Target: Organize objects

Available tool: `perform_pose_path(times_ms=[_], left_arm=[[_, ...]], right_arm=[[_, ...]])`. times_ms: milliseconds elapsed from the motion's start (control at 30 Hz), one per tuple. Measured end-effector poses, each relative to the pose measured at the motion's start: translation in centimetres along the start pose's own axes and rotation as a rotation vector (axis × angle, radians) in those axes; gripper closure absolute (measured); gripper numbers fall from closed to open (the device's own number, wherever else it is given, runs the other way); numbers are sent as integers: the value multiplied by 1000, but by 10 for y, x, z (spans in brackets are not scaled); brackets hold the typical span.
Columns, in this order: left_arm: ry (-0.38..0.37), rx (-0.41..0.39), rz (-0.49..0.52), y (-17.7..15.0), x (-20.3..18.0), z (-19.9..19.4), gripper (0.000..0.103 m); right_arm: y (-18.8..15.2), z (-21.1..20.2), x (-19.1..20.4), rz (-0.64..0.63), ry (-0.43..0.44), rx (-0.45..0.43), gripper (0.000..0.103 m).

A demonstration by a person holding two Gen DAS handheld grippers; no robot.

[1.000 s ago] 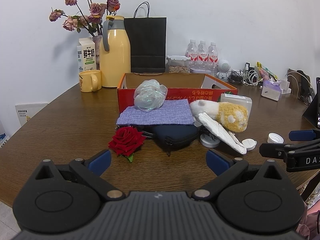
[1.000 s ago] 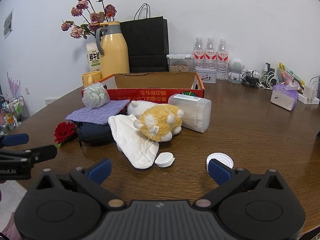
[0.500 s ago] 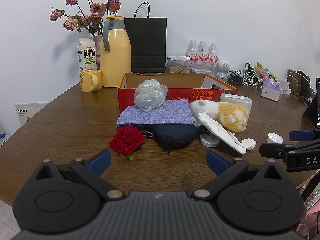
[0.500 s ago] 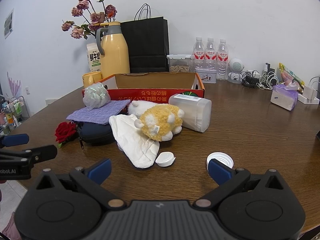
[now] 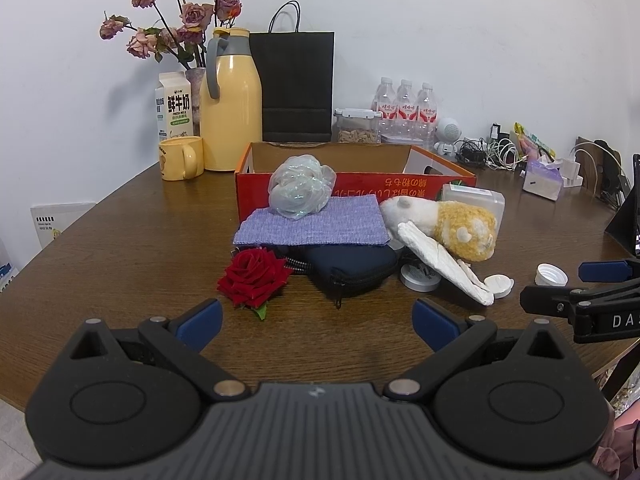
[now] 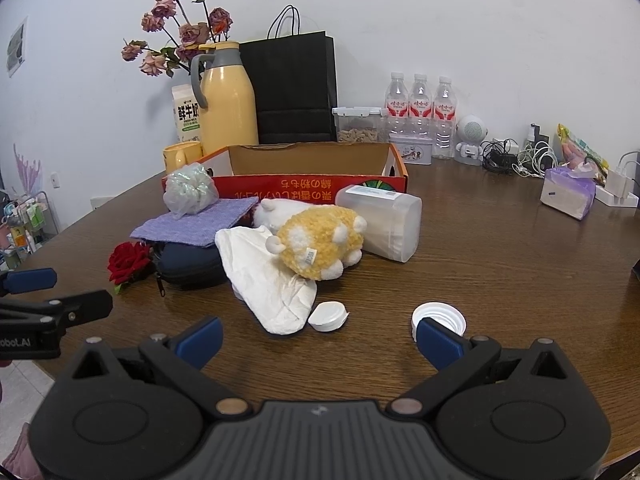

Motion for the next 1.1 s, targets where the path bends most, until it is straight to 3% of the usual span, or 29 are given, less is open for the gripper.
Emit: perform_pose_path(times_ms=[467, 667, 733, 867, 933, 967, 1100], left_arm=[[50, 22, -65, 3, 25, 21, 0], [84, 40, -91, 6, 38, 32, 0], [94, 43, -91, 7, 41, 35, 0], [118, 57, -95, 9, 45, 44, 0], [130, 58, -93, 11, 47, 48, 0], [138, 59, -91, 12, 49, 51, 0], [156, 60, -83, 18, 53, 61, 0]], right_arm=[[-8, 36, -31, -29, -89, 10, 0], [-10, 50, -48, -43, -84, 20, 14], [-12, 55, -53, -46, -83, 30, 27], [-11, 60, -64, -27, -66, 26, 39], [-10, 62, -66, -25, -47, 21, 61], [-9, 63, -67, -21, -41, 19, 64], [-6, 68, -69, -15, -34, 14, 64]])
Point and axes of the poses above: each gripper's, at about its wrist camera, not at the fingertips, and z roughly the way its jaws point, x to its left, y to its top, the point moved 1 cm from there along z, roughly the way its jaws point, and after that the axes turned 8 degrees about -y, right-handed, at the moved point
